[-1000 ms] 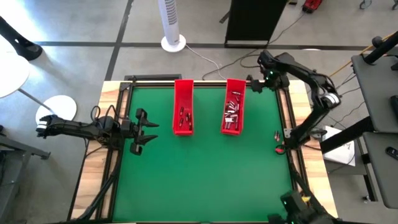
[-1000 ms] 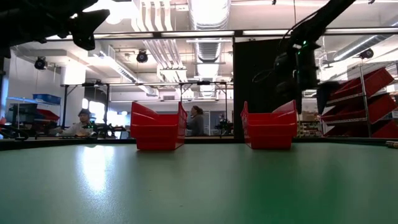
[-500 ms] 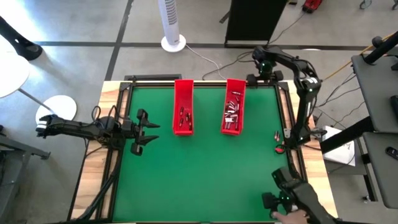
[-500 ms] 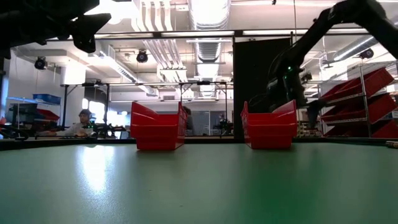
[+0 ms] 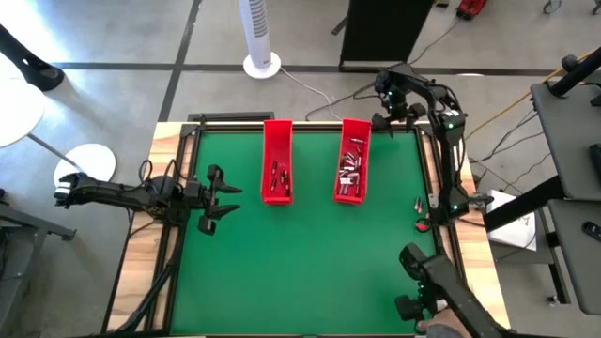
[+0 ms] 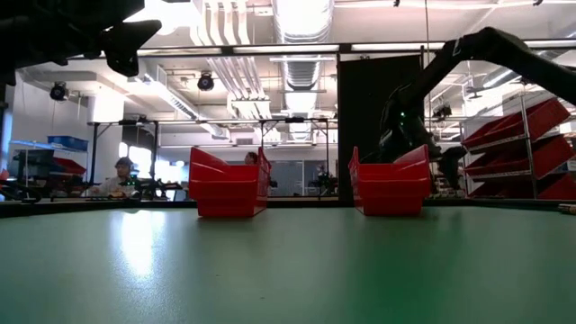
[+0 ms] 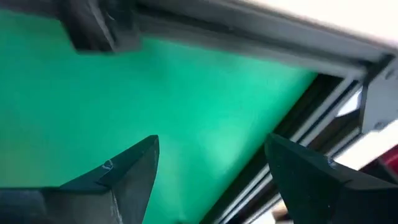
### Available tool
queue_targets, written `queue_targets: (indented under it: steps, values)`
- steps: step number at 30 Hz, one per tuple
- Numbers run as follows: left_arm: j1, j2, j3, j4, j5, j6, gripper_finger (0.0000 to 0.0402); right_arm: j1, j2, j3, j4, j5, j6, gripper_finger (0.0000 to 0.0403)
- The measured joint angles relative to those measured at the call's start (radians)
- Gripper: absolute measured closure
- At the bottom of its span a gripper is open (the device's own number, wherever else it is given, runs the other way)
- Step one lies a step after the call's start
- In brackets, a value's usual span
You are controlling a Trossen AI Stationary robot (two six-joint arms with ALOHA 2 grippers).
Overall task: Sort batteries
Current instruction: Put the black battery into the left red bin
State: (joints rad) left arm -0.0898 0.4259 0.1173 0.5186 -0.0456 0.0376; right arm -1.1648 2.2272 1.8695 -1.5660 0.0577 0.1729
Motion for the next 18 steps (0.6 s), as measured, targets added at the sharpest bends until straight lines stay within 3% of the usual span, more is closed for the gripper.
queue_targets:
  steps: [4, 10, 18]
  values:
    - [0.001, 0.000, 0.000, -0.005, -0.015, 0.006, 0.0222, 0.002, -0.016, 0.030, -0.002, 0.112, -0.037, 0.0122]
    - [0.002, 0.013, -0.001, -0.013, -0.053, 0.006, 0.0222, -0.049, -0.032, 0.039, 0.002, 0.028, -0.063, 0.0129]
    - [0.002, 0.055, -0.002, -0.021, -0.052, -0.028, 0.0222, -0.063, -0.003, 0.030, 0.080, 0.058, -0.061, 0.0193]
